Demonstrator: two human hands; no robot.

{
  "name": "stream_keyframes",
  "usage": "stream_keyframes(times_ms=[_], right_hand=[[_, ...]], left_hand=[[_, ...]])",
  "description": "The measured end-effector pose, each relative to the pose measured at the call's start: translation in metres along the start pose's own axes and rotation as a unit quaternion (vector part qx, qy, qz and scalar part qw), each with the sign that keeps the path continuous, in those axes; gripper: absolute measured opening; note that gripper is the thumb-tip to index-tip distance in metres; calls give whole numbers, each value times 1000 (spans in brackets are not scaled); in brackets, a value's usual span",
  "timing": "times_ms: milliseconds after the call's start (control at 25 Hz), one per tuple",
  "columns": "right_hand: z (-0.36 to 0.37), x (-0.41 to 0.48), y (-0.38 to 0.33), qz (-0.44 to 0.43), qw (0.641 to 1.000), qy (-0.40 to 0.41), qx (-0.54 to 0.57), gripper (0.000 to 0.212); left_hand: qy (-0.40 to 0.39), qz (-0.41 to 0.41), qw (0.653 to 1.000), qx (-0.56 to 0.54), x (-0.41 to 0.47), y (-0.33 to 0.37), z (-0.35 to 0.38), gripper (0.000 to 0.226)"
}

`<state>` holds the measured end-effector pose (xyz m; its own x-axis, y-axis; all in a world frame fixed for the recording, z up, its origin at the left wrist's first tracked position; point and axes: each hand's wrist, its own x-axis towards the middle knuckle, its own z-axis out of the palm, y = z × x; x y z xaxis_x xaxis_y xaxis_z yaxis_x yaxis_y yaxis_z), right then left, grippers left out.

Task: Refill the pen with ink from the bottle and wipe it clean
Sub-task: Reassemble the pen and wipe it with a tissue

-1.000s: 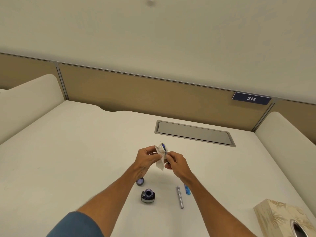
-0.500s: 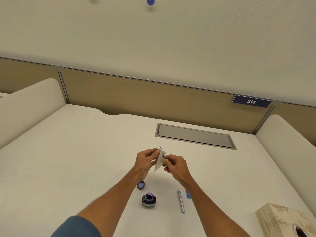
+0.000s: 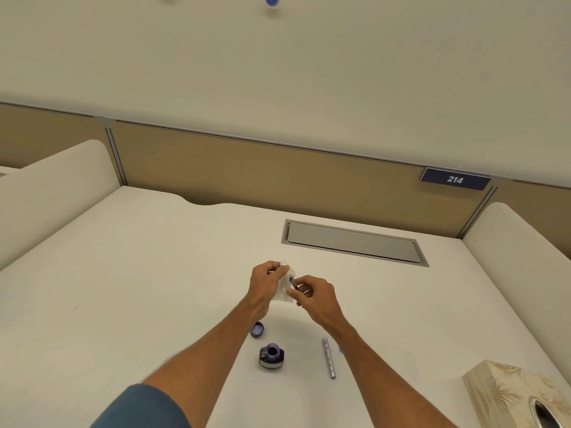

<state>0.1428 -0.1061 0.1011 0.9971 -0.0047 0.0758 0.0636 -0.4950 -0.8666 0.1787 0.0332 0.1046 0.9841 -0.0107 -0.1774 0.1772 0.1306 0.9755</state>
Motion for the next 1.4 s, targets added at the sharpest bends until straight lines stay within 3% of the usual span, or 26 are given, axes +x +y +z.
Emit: stream_keyframes(times_ms=[160,400,600,1000,1200,1400], right_hand=[[3,2,-2,23,998,30,44,6],[2,0,1,30,998,-16,50,17],[3,2,0,19,998,26,59,9],[0,-4,-5,33,998,-45,35,25],[-1,-9,-3,66,990,-43,114,31],[-5,-8,-7,80,981,-32,174,34]], left_hand=[[-11,8,1000,3,1,6,0,11],[-9,-7,1000,6,0,7,-4,12],[-10,-3,1000,19,0,14,-5,11],[31,7,999,20,0,9,-14,13],[94,2,995,-29,2,4,-17,11],[68,-13,995,-75,-4,4,-19,15]])
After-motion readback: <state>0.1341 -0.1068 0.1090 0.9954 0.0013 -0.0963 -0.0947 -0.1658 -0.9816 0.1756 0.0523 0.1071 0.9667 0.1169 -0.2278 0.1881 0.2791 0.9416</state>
